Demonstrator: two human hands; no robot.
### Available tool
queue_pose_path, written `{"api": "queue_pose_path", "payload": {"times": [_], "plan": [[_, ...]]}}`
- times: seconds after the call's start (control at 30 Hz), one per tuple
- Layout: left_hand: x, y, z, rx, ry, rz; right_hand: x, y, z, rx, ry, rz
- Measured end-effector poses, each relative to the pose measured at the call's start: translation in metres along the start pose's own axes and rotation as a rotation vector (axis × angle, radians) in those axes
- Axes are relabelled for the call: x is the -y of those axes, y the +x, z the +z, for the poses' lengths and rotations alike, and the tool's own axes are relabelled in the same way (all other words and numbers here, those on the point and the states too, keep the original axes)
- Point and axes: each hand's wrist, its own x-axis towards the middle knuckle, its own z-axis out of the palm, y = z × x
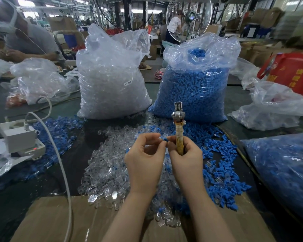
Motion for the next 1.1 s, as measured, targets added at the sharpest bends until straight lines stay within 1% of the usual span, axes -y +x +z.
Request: {"api": "queue_pose_path", "payload": {"times": [0.13, 0.2, 0.33, 0.43, 0.57, 0.73, 0.9, 1.1], "plan": [[0.003, 0.002, 0.001, -0.025, -0.012, -0.042, 0.002, 0.002, -0.002, 0.065, 0.025, 0.038], [0.005, 0.005, 0.0, -0.034, -0.054, -0.098, 0.004, 0.003, -0.006, 0.126, 0.035, 0.063], [0.009, 0.012, -0.005, -0.036, -0.264, -0.281, 0.005, 0.008, -0.024, 0.255, -0.059, 0.06], [0.011, 0.017, -0.01, -0.045, -0.411, -0.342, 0.003, 0.011, -0.034, 0.337, -0.175, 0.067], [0.012, 0.022, -0.016, -0.057, -0.504, -0.349, 0.001, 0.012, -0.039, 0.439, -0.266, 0.091], [0.013, 0.024, -0.019, -0.056, -0.5, -0.321, -0.001, 0.012, -0.04, 0.543, -0.379, 0.08], [0.013, 0.026, -0.02, -0.044, -0.484, -0.298, -0.001, 0.011, -0.038, 0.596, -0.43, 0.062], [0.014, 0.027, -0.022, -0.023, -0.493, -0.286, -0.001, 0.01, -0.039, 0.611, -0.443, 0.043]]}}
